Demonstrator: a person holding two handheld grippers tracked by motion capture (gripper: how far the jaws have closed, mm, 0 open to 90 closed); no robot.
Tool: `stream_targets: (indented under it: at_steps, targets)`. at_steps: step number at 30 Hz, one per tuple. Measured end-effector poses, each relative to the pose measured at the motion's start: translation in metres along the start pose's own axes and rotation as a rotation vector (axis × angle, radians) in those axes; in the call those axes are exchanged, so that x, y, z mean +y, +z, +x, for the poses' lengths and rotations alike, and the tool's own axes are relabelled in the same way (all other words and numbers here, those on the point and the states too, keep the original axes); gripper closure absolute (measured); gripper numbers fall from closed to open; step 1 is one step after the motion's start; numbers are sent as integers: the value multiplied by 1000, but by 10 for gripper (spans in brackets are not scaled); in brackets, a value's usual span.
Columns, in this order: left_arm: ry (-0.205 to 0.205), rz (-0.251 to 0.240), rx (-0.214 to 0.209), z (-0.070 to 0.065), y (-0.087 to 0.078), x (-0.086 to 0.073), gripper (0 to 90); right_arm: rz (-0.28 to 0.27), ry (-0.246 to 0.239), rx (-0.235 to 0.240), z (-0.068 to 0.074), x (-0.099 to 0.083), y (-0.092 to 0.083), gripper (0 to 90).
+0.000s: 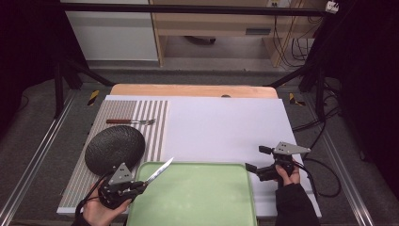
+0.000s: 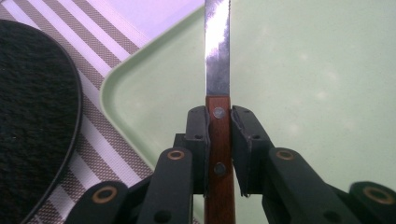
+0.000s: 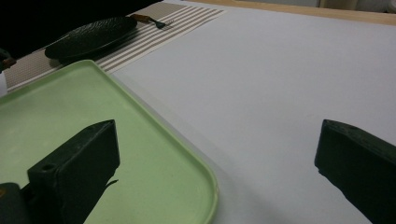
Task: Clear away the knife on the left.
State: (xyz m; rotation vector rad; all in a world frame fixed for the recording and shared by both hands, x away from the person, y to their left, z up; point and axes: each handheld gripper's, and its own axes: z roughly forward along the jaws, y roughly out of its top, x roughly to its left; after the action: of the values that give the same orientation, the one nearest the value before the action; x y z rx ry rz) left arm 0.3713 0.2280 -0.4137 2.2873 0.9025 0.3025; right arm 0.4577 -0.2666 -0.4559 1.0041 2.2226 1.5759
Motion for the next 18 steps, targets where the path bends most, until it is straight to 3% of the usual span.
stream_targets:
  at_steps: [18]
  targets:
    - [-14, 32, -12, -22, 8, -2, 771, -3, 1, -1, 0, 0, 0, 3]
